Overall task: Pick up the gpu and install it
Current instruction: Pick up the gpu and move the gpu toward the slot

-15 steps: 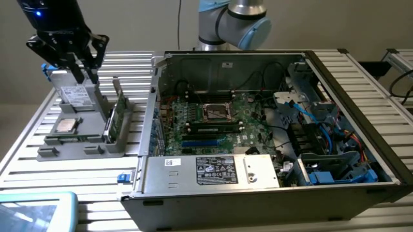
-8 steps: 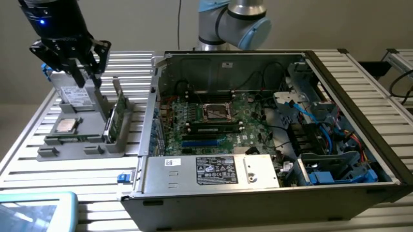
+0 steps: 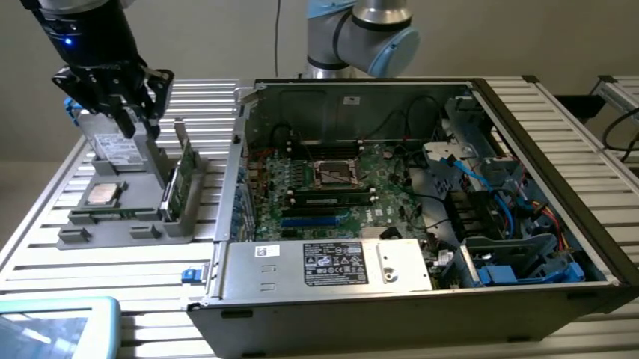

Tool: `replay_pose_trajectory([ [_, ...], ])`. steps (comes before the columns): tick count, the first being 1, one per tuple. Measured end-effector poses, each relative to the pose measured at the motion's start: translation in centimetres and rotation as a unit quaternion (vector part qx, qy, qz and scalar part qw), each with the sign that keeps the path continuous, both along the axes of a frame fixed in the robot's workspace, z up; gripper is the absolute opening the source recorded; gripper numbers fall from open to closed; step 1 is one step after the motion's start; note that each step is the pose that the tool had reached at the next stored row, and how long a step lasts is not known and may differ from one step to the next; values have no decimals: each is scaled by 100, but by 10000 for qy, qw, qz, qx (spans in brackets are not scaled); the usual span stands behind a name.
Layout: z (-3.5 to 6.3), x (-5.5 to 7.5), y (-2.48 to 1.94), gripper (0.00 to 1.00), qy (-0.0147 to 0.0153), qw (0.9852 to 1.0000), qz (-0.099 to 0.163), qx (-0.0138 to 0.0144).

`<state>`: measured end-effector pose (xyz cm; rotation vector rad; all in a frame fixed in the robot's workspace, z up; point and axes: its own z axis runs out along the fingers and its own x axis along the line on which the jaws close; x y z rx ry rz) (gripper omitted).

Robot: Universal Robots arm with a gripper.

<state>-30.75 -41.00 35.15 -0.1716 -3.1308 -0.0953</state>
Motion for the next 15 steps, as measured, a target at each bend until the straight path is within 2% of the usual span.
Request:
replay_pose_trajectory([
  [2, -35, -1, 15, 42, -2, 10000, -18, 1],
  [10, -180, 0, 23, 42, -1, 10000, -3, 2],
  [15, -258, 1, 24, 42, -1, 9999, 152, 2],
])
